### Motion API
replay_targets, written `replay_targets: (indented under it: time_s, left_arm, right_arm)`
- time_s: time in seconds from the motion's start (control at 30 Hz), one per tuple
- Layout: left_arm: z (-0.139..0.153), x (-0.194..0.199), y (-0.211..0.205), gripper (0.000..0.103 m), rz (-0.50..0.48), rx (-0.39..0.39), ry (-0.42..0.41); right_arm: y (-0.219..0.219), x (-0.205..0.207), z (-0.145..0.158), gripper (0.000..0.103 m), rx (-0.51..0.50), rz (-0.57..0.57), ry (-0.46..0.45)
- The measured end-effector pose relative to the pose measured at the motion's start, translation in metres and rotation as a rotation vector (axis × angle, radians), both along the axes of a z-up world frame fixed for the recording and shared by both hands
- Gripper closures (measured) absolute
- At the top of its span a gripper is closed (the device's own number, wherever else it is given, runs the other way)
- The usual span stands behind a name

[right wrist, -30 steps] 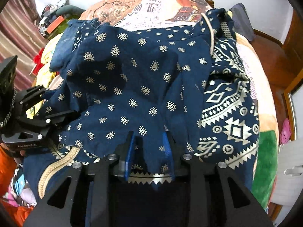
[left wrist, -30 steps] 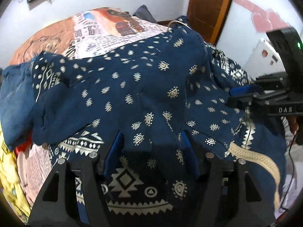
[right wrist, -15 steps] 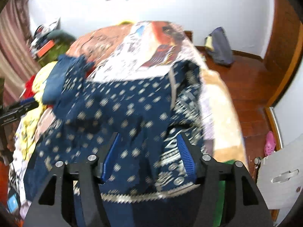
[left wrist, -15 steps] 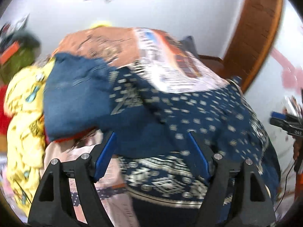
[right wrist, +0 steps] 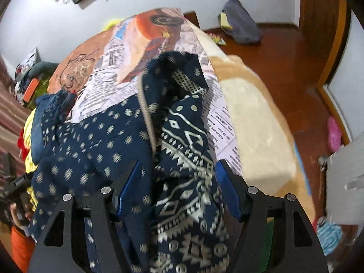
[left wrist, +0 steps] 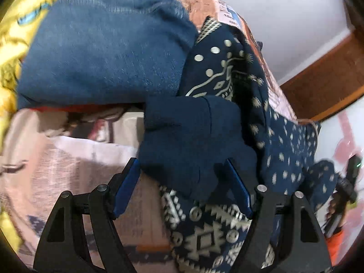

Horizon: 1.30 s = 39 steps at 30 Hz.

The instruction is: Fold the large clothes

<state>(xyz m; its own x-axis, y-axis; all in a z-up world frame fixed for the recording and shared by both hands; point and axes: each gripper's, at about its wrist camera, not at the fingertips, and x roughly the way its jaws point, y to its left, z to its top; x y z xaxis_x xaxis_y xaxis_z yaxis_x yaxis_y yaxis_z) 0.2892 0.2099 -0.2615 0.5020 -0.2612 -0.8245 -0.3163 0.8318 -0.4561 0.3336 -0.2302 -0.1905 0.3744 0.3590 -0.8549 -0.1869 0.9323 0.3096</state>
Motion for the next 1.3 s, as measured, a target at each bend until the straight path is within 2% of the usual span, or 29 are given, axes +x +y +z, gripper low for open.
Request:
replay_targets:
  time_s: [0.07,0.23,0.37,0.43,0.5,0.53,0.6,0.67,0.7,0.73,0.77,0.83,1.07,1.2,1.3]
  left_arm:
    - [-0.004,0.007,0.002,0.028,0.011,-0.033,-0.014]
    - [-0.010,0.030,-0.001,0.028,-0.004,-0.040,-0.022]
    - [0.002,0.035,-0.004,0.028,-0.027,-0.031,-0.075]
    - [0.010,0.040,-0.009,0.032,-0.051,-0.035,-0.105]
    - [0.013,0.046,-0.015,0.042,-0.068,-0.024,-0.103]
    - [0.013,0.047,-0.018,0.045,-0.074,-0.005,-0.094]
    - [0.015,0.051,-0.025,0.067,-0.081,0.036,-0.074]
    - [0.018,0.049,-0.031,0.080,-0.082,0.078,-0.066]
    - [0.022,0.046,-0.033,0.083,-0.078,0.097,-0.074]
    - [0.025,0.040,-0.037,0.085,-0.077,0.108,-0.085]
    - [0.031,0.035,-0.039,0.087,-0.076,0.128,-0.096]
    - [0.049,0.026,-0.046,0.089,-0.074,0.173,-0.134]
    - [0.121,0.006,-0.062,0.092,-0.048,0.321,-0.305]
    - [0.167,-0.003,-0.061,0.093,-0.041,0.474,-0.396]
    - [0.185,0.004,-0.052,0.093,-0.048,0.520,-0.415]
  right_arm:
    - [0.001,0.009,-0.007,0.040,0.020,-0.001,0.017]
    - [0.005,0.035,-0.021,0.039,0.069,-0.013,0.041]
    - [0.016,0.050,-0.022,0.037,0.049,0.007,0.025]
    - [0.023,0.056,-0.022,0.037,0.028,0.035,0.010]
    - [0.028,0.062,-0.024,0.037,0.011,0.053,-0.002]
    - [0.030,0.064,-0.025,0.038,0.001,0.057,-0.008]
    - [0.033,0.066,-0.025,0.041,-0.006,0.056,-0.023]
    - [0.033,0.063,-0.022,0.052,0.001,0.059,-0.034]
    - [0.032,0.062,-0.021,0.062,0.008,0.063,-0.040]
    - [0.032,0.061,-0.019,0.075,0.017,0.068,-0.044]
    - [0.031,0.057,-0.015,0.082,0.033,0.078,-0.052]
    - [0.033,0.053,-0.007,0.085,0.037,0.092,-0.073]
    - [0.053,0.034,0.042,0.088,0.066,0.159,-0.186]
    - [0.075,0.025,0.066,0.089,0.066,0.206,-0.257]
    - [0.090,0.028,0.079,0.089,0.093,0.215,-0.287]
